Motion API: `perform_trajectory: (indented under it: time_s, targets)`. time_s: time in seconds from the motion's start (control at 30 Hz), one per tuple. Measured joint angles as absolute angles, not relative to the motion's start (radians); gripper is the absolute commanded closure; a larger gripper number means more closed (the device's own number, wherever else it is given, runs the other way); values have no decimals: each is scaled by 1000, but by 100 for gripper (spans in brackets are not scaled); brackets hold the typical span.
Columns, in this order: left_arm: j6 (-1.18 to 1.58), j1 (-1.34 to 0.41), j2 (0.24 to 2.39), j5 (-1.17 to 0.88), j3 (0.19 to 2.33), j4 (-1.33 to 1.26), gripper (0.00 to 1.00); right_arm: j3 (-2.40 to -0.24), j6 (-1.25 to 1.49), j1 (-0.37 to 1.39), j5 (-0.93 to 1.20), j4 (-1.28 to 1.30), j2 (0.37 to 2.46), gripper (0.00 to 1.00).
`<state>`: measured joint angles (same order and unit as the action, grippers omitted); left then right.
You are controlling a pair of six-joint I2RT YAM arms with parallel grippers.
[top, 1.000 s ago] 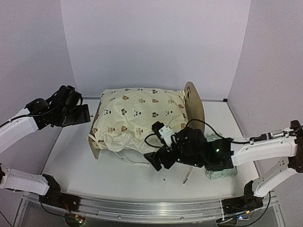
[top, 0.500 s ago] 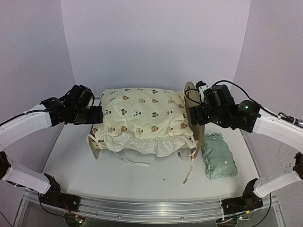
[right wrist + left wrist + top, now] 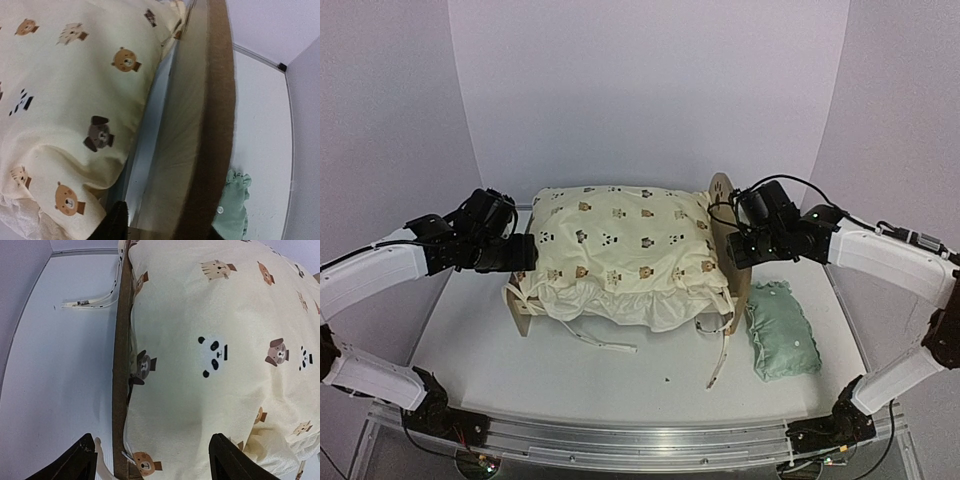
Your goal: Set up the pet bed
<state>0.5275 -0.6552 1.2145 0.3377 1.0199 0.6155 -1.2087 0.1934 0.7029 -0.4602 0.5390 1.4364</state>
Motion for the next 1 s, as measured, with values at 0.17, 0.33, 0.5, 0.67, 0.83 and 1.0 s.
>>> perform_trajectory:
  time_s: [0.17,0.33,0.5,0.67,0.83,1.0]
  targets:
    - [527,-655,1195,320,1018,614,30,-1209,290,691,-446,530,1434,85]
    - [521,-655,1157,293,1018,609,30,-1208,350,718,-476,534,1437,86]
    - [510,-655,1125,275,1019,609,31,-1231,403,800,-544,541,1470,87]
    - [496,-656,1129,256,1019,611,32,-1284,452,873,-589,515,1542,88]
    - [489,-656,1129,240,1024,616,32,-1317,493,942,-631,490,1592,87]
    - [475,-665,1139,236,1059,634,33,-1373,500,984,-626,484,1649,70]
